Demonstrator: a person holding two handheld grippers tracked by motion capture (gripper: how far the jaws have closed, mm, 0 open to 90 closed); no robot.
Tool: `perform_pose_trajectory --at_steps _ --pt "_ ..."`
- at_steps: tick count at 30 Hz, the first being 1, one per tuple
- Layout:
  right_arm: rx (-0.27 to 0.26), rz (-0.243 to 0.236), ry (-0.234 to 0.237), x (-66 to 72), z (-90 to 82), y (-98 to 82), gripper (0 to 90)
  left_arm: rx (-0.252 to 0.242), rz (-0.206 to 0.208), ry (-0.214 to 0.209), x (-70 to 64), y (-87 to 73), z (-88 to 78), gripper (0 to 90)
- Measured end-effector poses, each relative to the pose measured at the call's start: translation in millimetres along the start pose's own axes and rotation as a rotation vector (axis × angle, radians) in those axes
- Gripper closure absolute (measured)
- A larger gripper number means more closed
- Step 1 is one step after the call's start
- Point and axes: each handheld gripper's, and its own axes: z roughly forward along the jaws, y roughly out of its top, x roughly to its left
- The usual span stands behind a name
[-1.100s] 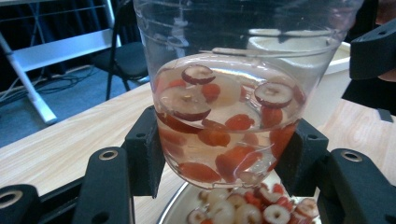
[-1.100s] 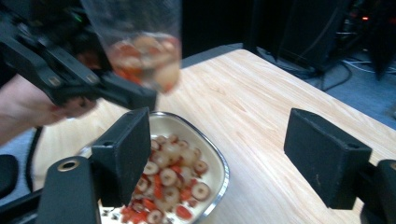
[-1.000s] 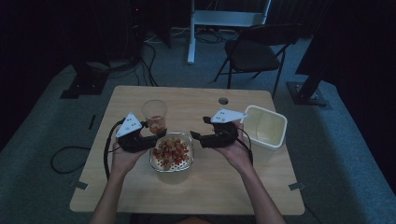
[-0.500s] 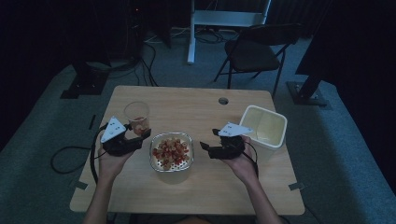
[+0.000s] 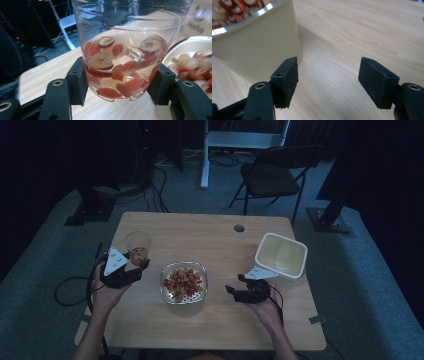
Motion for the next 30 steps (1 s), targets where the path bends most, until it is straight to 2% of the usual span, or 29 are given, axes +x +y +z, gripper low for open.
perform_pose_trajectory --at_steps 2,5,8,11,12,13,14,18,20,21,24,27,28,30 --pt "0.011 0.01 -0.001 -1.2 2.1 -6.2 31.9 0.017 0.015 0.012 0.4 -0.2 0.8 43.0" --pt "0.024 0.025 0.0 -2.8 4.1 -13.4 31.9 0.048 0.062 0.052 -1.9 1.1 0.3 43.0" --pt "0.032 0.037 0.0 -4.8 5.9 -18.3 32.0 0.08 0.139 0.091 -8.6 3.8 0.0 43.0" --pt "0.037 0.044 0.0 -5.1 7.3 -20.5 32.1 0.097 0.196 0.11 -14.8 6.9 0.1 42.9" --pt "0.038 0.045 0.002 -4.7 7.9 -21.0 32.2 0.097 0.196 0.11 -14.8 6.9 0.1 42.9" --pt "0.04 0.045 0.005 -3.7 8.7 -21.4 32.2 0.107 0.237 0.124 -19.4 9.4 0.6 42.9" --pt "0.04 0.045 0.009 -2.6 9.7 -21.8 32.2 0.111 0.255 0.13 -20.8 10.1 0.8 42.9" --pt "0.048 0.041 0.033 4.8 15.6 -22.3 33.4 0.117 0.3 0.145 -25.6 12.9 1.1 42.9" --pt "0.049 0.042 0.046 7.3 17.3 -22.3 33.7 0.117 0.303 0.143 -25.9 13.3 1.2 42.9" --pt "0.059 0.025 0.085 17.9 23.8 -22.1 33.7 0.116 0.301 0.146 -25.7 13.7 1.6 42.9" --pt "0.063 0.007 0.137 33.0 33.2 -20.2 35.1 0.11 0.293 0.143 -24.8 13.6 1.9 42.9" --pt "0.064 0.002 0.146 36.7 35.5 -19.4 36.1 0.106 0.283 0.14 -23.5 12.7 1.6 42.9" --pt "0.063 -0.015 0.174 46.7 43.9 -15.8 40.0 0.105 0.278 0.138 -23.0 12.2 1.2 42.9" --pt "0.07 -0.023 0.175 50.8 48.2 -12.7 41.3 0.101 0.27 0.139 -22.0 10.8 0.6 42.9"
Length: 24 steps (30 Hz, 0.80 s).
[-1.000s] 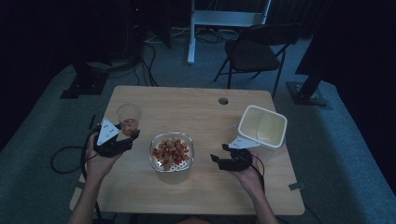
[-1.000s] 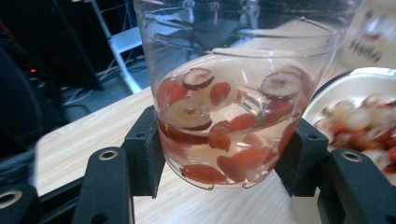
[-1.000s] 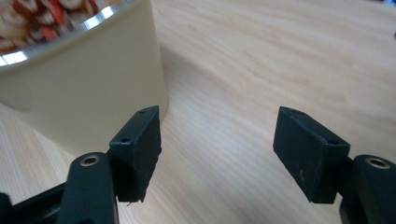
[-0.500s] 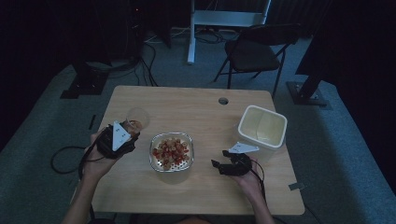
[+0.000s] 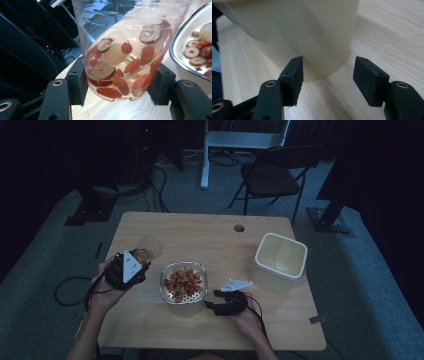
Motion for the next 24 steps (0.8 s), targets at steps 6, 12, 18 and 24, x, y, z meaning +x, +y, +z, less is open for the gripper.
perform_pose_trajectory --at_steps 6,12,18,24 --pt "0.008 0.003 -0.013 5.6 15.6 13.8 43.2 0.005 -0.025 0.007 4.3 -4.4 1.4 42.9" --pt "-0.001 -0.002 0.012 17.3 42.9 35.0 42.9 0.025 -0.023 0.023 9.0 -10.6 3.1 42.9" --pt "0.003 -0.018 0.02 23.2 57.9 47.9 41.4 0.043 -0.034 0.054 16.7 -18.7 5.2 43.0" --pt "0.005 -0.012 0.006 17.4 53.9 42.5 40.4 0.086 -0.01 0.118 24.4 -30.0 12.3 42.9"
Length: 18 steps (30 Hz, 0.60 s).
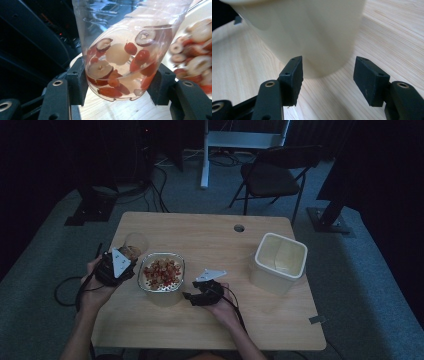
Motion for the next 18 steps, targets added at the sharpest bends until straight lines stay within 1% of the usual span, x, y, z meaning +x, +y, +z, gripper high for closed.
perform_pose_trajectory --at_steps 1,2,3,5,6,7,10,13,14,15,16,17,18 --pt "0.002 0.003 -0.005 -1.7 -1.8 -1.6 40.4 0.006 0.01 0.01 -0.1 -1.1 1.7 42.9" --pt "0.002 0.003 -0.005 -1.7 -1.8 -1.6 40.4 0.006 0.01 0.01 -0.1 -1.1 1.7 42.9" --pt "0.002 0.013 -0.019 -7.9 -7.1 -6.7 40.4 0.015 0.029 0.024 -0.7 -2.3 3.8 43.0" --pt "0.003 0.02 -0.036 -12.4 -10.9 -10.8 40.4 0.024 0.045 0.033 -1.5 -3.2 6.6 42.9" --pt "0.002 0.023 -0.041 -15.1 -13.1 -13.3 40.4 0.024 0.045 0.033 -1.5 -3.2 6.6 42.9" --pt "0.002 0.032 -0.047 -18.0 -15.8 -16.1 40.4 0.031 0.065 0.041 -2.6 -3.3 8.5 42.9" --pt "0.005 0.045 -0.063 -23.6 -21.1 -21.7 40.2 0.034 0.101 0.056 -3.4 -2.5 9.6 42.9" --pt "0.005 0.059 -0.077 -29.2 -26.3 -27.4 40.2 0.039 0.146 0.069 -2.9 -1.4 9.2 42.9" --pt "0.007 0.062 -0.082 -31.3 -27.9 -29.3 40.2 0.039 0.146 0.069 -2.9 -1.4 9.2 42.9" --pt "0.01 0.068 -0.089 -33.6 -29.7 -31.6 40.2 0.036 0.17 0.075 -2.1 -0.7 8.1 42.9" --pt "0.012 0.07 -0.094 -35.2 -30.9 -33.0 40.2 0.036 0.17 0.075 -2.1 -0.7 8.1 42.9" --pt "0.012 0.07 -0.094 -35.2 -30.9 -33.0 40.2 0.034 0.192 0.087 -2.2 -0.5 7.2 42.9" --pt "0.014 0.08 -0.109 -39.4 -34.3 -36.9 40.2 0.026 0.222 0.104 -2.0 -0.4 5.2 42.9"
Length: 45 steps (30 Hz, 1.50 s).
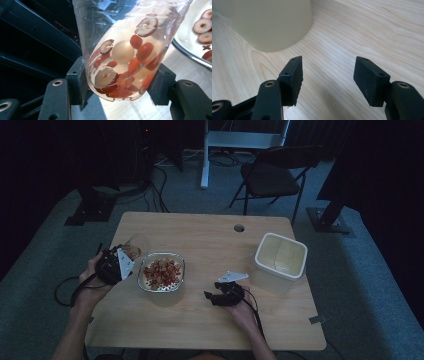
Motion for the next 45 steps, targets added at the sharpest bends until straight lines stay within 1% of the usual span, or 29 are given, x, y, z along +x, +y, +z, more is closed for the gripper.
perform_pose_trajectory --at_steps 1,3,4,5,6,8,9,10,11,12,13,14,15,16,17,18,19,21,22,23,24,25,26,27,29,34,37,43,45 --pt "0.0 0.0 0.0 0.0 0.0 0.0 40.2 0.0 0.0 0.0 0.0 0.0 0.0 42.9" --pt "-0.001 0.013 -0.011 -5.6 -3.2 -4.0 40.2 -0.011 0.05 0.038 -0.3 -0.8 -4.4 42.8" --pt "-0.001 0.013 -0.011 -5.6 -3.2 -4.0 40.2 -0.011 0.05 0.038 -0.3 -0.8 -4.4 42.9" --pt "0.0 0.018 -0.016 -8.3 -4.6 -6.2 40.2 -0.011 0.097 0.073 -1.2 -1.3 -7.2 42.9" --pt "0.0 0.018 -0.016 -8.3 -4.6 -6.2 40.2 -0.011 0.097 0.073 -1.2 -1.3 -7.2 42.8" --pt "0.003 0.025 -0.019 -10.3 -5.3 -8.6 40.2 -0.011 0.151 0.101 -1.8 -1.1 -10.9 42.9" --pt "0.003 0.025 -0.019 -10.3 -5.3 -8.6 40.2 -0.011 0.151 0.101 -1.8 -1.1 -10.9 42.9" --pt "0.004 0.027 -0.019 -10.7 -5.2 -9.5 40.2 -0.011 0.168 0.109 -1.9 -0.8 -12.0 42.9" --pt "0.004 0.027 -0.018 -10.8 -5.0 -9.8 40.1 -0.006 0.208 0.126 -1.5 0.0 -13.7 42.9" --pt "0.004 0.027 -0.018 -10.8 -5.0 -9.8 40.1 -0.006 0.208 0.126 -1.5 0.0 -13.7 42.9" --pt "0.007 0.029 -0.017 -10.7 -4.6 -10.3 40.2 0.006 0.265 0.154 -1.6 0.4 -15.1 42.9" --pt "0.007 0.029 -0.017 -10.7 -4.6 -10.3 40.2 0.006 0.265 0.154 -1.6 0.4 -15.1 42.9" --pt "0.007 0.027 -0.017 -10.7 -4.4 -10.4 40.2 0.013 0.308 0.175 -1.7 0.5 -15.8 42.9" --pt "0.007 0.027 -0.017 -10.7 -4.2 -10.6 40.1 0.02 0.334 0.183 -1.7 0.7 -16.5 43.0" --pt "0.01 0.03 -0.016 -10.8 -3.7 -10.9 40.2 0.021 0.381 0.199 -1.3 0.8 -17.8 43.0" --pt "0.01 0.029 -0.017 -10.8 -3.5 -11.0 40.2 0.025 0.408 0.209 -1.2 1.0 -18.5 43.0" --pt "0.011 0.03 -0.017 -10.9 -3.3 -11.1 40.2 0.025 0.408 0.209 -1.2 1.0 -18.5 43.0" --pt "0.01 0.03 -0.016 -11.0 -3.1 -11.2 40.2 0.031 0.445 0.222 -1.1 1.4 -19.8 43.0" --pt "0.011 0.031 -0.015 -10.7 -2.5 -11.6 40.2 0.033 0.484 0.234 -1.0 1.8 -21.7 43.0" --pt "0.011 0.031 -0.015 -10.7 -2.5 -11.6 40.2 0.033 0.484 0.234 -1.0 1.8 -21.7 43.0" --pt "0.012 0.031 -0.015 -10.4 -2.3 -11.7 40.2 0.031 0.507 0.245 -1.4 1.8 -22.4 43.0" --pt "0.014 0.032 -0.011 -10.2 -1.6 -12.1 40.2 0.033 0.52 0.249 -1.1 2.5 -23.5 43.0" --pt "0.014 0.032 -0.011 -10.2 -1.6 -12.1 40.2 0.029 0.522 0.251 -0.8 2.8 -24.2 43.0" --pt "0.014 0.031 -0.01 -10.0 -0.6 -12.5 40.2 0.033 0.54 0.262 -0.5 3.4 -25.2 43.0" --pt "0.017 0.031 -0.008 -9.6 0.2 -12.9 40.2 0.031 0.543 0.265 -0.2 4.0 -25.5 43.0" --pt "0.018 0.03 -0.007 -9.9 1.4 -13.8 40.1 0.031 0.567 0.282 -0.4 5.9 -25.0 43.0" --pt "0.019 0.033 -0.009 -10.6 1.1 -14.0 40.2 0.025 0.566 0.285 -0.3 6.8 -25.0 43.0" --pt "0.016 0.034 -0.011 -12.5 0.0 -15.5 40.2 0.021 0.58 0.305 -0.7 7.9 -24.9 43.0" --pt "0.018 0.04 -0.012 -12.5 -0.1 -16.1 40.2 0.022 0.595 0.314 -1.0 8.0 -25.3 43.0"
